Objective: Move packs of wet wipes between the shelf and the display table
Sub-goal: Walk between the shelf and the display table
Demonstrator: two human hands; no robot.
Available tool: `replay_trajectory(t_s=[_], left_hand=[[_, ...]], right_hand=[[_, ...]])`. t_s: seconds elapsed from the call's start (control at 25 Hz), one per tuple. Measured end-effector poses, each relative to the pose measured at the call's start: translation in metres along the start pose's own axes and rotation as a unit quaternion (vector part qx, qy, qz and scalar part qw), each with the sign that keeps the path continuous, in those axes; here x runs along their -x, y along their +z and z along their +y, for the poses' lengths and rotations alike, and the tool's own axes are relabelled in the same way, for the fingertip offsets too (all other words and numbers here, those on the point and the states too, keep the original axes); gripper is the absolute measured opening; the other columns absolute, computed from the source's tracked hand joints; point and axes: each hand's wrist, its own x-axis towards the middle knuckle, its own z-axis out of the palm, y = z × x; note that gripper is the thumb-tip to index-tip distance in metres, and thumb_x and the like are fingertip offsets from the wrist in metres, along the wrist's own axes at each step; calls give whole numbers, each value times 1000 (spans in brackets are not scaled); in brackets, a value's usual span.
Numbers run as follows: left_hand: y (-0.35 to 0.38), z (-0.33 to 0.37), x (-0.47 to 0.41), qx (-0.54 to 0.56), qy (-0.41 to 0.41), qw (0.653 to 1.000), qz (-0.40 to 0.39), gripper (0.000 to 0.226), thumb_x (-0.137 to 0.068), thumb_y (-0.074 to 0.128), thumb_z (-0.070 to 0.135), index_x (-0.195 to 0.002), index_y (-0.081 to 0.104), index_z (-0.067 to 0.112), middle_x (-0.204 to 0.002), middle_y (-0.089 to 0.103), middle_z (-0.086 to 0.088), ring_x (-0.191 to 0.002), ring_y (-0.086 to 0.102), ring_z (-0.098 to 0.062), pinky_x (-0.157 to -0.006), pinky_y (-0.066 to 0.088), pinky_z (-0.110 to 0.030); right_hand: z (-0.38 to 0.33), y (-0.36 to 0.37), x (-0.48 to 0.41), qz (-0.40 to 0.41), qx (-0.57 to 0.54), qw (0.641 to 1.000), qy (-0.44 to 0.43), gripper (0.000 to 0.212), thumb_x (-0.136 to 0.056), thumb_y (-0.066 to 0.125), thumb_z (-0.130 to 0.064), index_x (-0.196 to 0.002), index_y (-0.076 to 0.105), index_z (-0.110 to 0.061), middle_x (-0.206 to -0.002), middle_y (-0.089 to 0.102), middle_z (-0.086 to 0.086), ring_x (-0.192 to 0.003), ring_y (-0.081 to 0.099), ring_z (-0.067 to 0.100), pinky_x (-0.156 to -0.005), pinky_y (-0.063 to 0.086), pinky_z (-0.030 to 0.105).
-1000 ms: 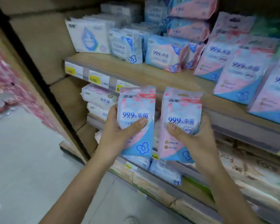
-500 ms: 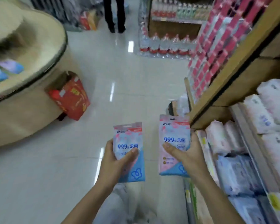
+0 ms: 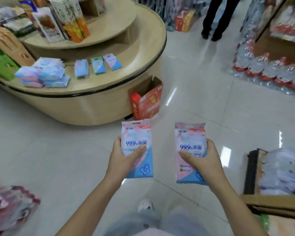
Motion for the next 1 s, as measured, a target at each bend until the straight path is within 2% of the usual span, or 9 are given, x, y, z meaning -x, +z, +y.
replay_trajectory(t_s=[0.12,0.2,0.36,0.52,0.64,0.72,0.84,1.0], left_hand=[[-20,24,-59,4,8,1000,9,65,-64,83,36,-116,53,12,-106,71,-4,-92,71,-19,-71,57,-32],[-26,37,-99,11,11,999,28,68,-62,81,40,-119,53,13,-108,71,-3,-95,71,-19,-78,58,-37],[-25,61,-180,32,9,997,68,67,-63,83,36,-118,52,14,-106,70,-1,-94,70,-17,-80,58,-36],[-14,82,-255,58,-16,990,125,48,-74,80,21,-110,49,18,-99,68,5,-87,68,-9,-72,55,-25],[-7,95,-300,70,-46,984,156,51,-73,80,25,-112,48,18,-100,67,6,-90,68,-12,-77,56,-29],[-10,98,-326,78,-70,980,170,54,-72,82,28,-113,49,17,-99,68,6,-90,68,-13,-79,56,-32],[-32,104,-369,69,-96,976,184,66,-61,85,43,-113,54,17,-101,71,3,-92,70,-16,-88,55,-43],[-77,116,-436,68,-107,967,222,59,-65,85,33,-111,52,18,-102,69,5,-91,68,-13,-85,54,-35]], right_hand=[[-5,28,-38,-15,9,999,27,49,-67,83,-10,-101,50,-22,-96,68,5,-77,70,18,-56,58,29],[-10,43,-70,-29,10,999,44,51,-68,83,-7,-105,49,-19,-96,68,7,-74,70,18,-52,56,25],[-32,74,-157,-60,32,996,52,52,-67,84,-11,-106,49,-19,-97,69,6,-80,70,23,-58,58,29],[-74,112,-260,-107,66,991,40,50,-68,84,-13,-101,48,-24,-98,67,4,-83,70,23,-59,59,30],[-115,148,-333,-149,104,983,18,48,-69,83,-16,-96,46,-28,-98,66,-1,-81,69,17,-56,57,24],[-141,176,-375,-169,134,976,-10,51,-68,84,-17,-102,46,-24,-97,65,-4,-82,67,12,-58,54,21],[-172,224,-432,-198,166,965,-44,58,-68,84,-16,-112,46,-17,-99,64,-7,-86,65,7,-65,51,21],[-187,291,-496,-209,181,960,-41,58,-67,85,-22,-110,47,-19,-98,61,-12,-87,62,3,-66,49,21]])
